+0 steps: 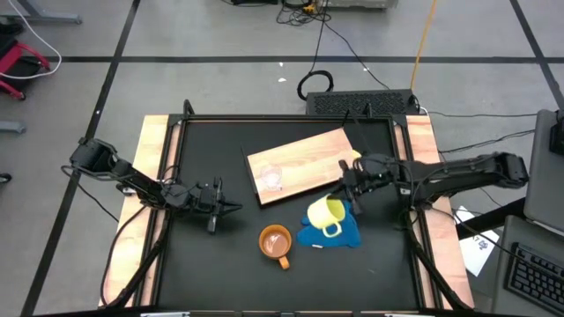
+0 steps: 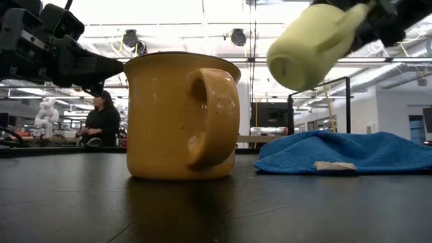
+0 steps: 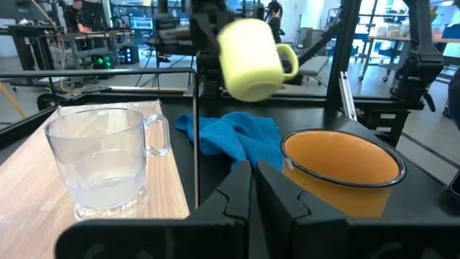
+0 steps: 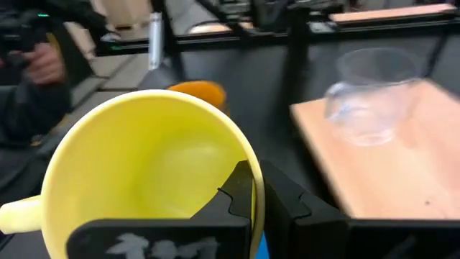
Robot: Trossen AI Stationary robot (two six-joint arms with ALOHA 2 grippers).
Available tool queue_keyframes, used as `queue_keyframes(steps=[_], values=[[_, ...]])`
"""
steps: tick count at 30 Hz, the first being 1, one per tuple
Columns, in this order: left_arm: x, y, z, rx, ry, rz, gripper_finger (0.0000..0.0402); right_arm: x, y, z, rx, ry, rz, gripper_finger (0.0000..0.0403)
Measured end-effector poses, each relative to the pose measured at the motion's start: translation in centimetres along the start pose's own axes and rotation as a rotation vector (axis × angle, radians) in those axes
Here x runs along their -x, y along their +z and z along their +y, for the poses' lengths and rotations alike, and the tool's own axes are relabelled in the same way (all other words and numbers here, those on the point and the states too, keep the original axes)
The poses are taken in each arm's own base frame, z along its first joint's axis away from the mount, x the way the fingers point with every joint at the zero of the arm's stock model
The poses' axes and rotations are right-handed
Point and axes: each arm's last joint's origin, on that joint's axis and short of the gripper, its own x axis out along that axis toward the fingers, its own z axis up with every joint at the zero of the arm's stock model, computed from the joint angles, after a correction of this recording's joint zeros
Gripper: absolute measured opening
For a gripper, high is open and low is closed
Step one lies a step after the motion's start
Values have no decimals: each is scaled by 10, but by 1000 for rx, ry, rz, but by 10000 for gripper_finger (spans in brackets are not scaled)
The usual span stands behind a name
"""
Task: Stack small to large cups/mugs on shelf
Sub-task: Put the yellow mug on the shelf
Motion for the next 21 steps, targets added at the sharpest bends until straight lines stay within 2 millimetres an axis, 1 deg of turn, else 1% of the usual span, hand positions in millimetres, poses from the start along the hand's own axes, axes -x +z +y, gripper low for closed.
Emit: queue_keyframes(steps=[5,8,12,16,21], values=[[0,0,0,-2,0,1,26,6,26,-9,-9,-51,92,0],[0,0,0,-4,0,1,26,11,45,-13,13,-36,144,0],[0,0,0,-5,1,0,26,14,63,-23,3,-66,217,0],[0,0,0,-5,1,1,26,10,73,-37,-19,-104,265,0],[0,-1,0,-8,3,13,26,-6,77,-56,-16,-108,385,0]])
